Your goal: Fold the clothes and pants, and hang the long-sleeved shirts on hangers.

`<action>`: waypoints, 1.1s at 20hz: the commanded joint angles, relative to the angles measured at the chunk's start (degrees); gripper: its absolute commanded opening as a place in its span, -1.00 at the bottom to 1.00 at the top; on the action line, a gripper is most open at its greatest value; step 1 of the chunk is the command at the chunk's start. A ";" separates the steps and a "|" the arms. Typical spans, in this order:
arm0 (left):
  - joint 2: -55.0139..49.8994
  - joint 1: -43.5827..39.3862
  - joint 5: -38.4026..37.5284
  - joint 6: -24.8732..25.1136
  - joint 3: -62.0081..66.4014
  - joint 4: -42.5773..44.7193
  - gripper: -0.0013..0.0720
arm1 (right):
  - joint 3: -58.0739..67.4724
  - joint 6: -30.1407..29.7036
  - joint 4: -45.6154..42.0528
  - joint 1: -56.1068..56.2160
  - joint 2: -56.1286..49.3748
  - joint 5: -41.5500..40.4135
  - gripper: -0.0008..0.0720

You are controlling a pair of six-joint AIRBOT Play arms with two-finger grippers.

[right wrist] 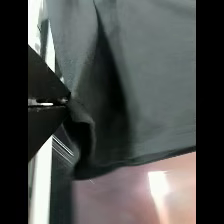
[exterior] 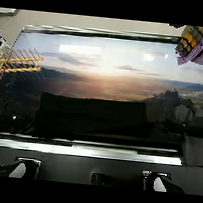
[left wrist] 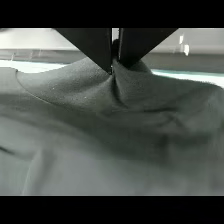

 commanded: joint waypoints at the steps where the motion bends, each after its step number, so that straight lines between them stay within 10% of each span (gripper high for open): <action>1: -14.05 -3.13 5.20 3.78 8.44 -0.76 -0.92 | 2.64 -3.43 -1.64 7.96 -9.92 11.04 -0.90; 20: -51.47 -7.19 1.27 3.58 48.92 -0.22 -0.91 | 24.59 1.53 -3.98 16.96 -35.63 15.37 -0.85; 22: -51.30 -6.97 1.79 3.72 49.64 1.07 -0.31 | 24.94 3.85 -4.35 16.31 -35.56 12.79 -0.28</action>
